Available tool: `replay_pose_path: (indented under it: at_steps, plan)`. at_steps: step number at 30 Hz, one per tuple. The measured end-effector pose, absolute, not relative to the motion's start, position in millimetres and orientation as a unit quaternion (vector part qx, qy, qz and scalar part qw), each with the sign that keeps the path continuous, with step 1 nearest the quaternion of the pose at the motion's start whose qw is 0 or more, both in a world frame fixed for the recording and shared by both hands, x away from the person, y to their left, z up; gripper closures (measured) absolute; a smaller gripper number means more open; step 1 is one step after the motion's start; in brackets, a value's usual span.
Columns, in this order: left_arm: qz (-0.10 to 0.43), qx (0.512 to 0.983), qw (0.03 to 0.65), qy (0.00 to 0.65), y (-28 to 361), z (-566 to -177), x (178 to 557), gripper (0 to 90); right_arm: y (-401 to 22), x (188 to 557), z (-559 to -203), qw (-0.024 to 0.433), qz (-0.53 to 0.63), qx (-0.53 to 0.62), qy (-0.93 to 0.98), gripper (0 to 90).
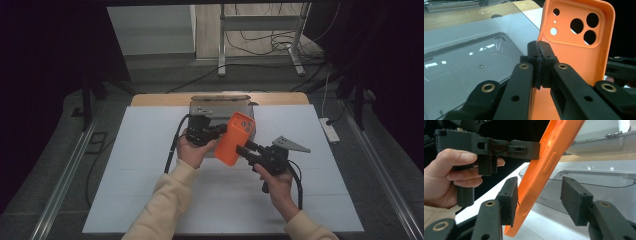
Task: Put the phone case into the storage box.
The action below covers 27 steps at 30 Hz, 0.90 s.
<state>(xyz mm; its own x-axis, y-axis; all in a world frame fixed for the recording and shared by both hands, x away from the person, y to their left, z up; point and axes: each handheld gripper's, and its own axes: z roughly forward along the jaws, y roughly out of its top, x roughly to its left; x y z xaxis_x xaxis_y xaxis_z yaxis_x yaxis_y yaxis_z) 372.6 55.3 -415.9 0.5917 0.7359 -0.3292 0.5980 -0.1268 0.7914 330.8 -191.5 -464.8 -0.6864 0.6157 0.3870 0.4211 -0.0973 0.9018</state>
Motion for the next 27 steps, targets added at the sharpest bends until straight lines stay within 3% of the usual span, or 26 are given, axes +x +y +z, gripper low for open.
replay_pose_path:
  at_steps: [5,17,27]
  plan:
    - [0.071,0.747,0.489,0.445,53.0,-416.1,371.6,89.0,-191.0,332.2,-465.4,0.072,0.635,0.393,0.661,52.7]
    - [0.073,0.745,0.500,0.437,54.2,-415.2,366.5,88.8,-194.6,334.5,-464.5,0.047,0.643,0.405,0.648,73.9]
    - [0.069,0.747,0.501,0.431,58.2,-418.4,362.5,88.7,-196.7,335.5,-463.2,0.037,0.641,0.400,0.654,77.7]
